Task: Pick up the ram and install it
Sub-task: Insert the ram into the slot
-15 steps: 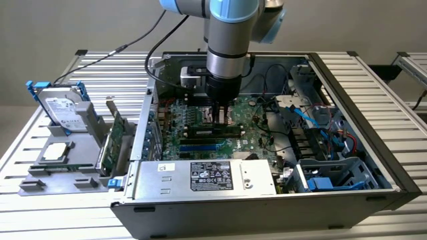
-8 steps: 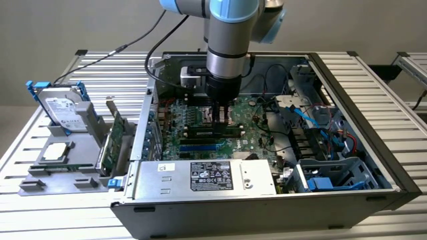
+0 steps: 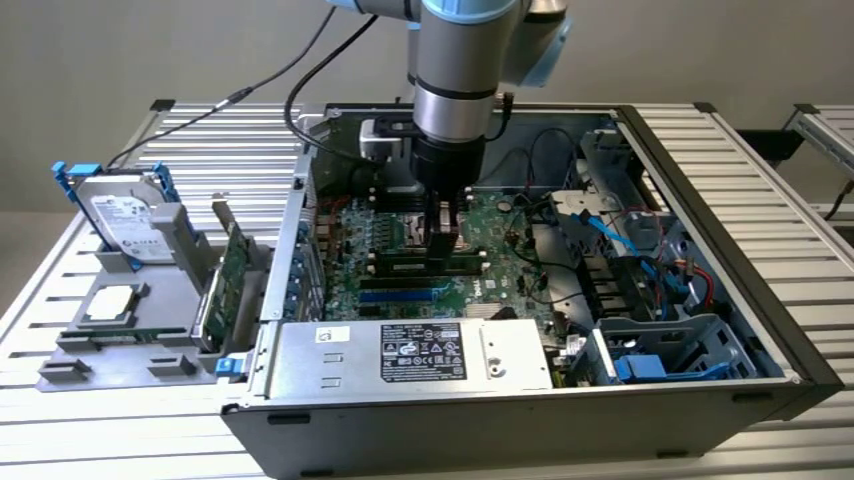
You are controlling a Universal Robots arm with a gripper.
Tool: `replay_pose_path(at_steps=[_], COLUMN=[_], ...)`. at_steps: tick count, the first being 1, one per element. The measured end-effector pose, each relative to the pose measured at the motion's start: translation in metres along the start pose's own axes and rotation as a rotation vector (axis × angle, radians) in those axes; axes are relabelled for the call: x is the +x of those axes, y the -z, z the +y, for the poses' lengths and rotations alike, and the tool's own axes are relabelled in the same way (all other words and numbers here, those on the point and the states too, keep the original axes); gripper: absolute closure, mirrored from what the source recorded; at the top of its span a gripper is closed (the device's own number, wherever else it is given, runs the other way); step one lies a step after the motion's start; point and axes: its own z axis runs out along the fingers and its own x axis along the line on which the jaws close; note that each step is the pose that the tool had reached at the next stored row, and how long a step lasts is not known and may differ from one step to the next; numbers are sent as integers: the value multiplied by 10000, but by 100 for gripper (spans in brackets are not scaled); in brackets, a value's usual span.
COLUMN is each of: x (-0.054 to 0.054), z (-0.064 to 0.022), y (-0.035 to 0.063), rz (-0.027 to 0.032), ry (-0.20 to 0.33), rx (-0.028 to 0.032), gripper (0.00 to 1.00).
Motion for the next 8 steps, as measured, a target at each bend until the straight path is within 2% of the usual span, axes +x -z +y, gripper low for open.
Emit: replay_pose_path(at_steps=[4, 8], x=[10, 10], z=[7, 8], y=[149, 151], rz=[0, -1], ry=[3, 3], rx=[-36, -37], gripper=[49, 51])
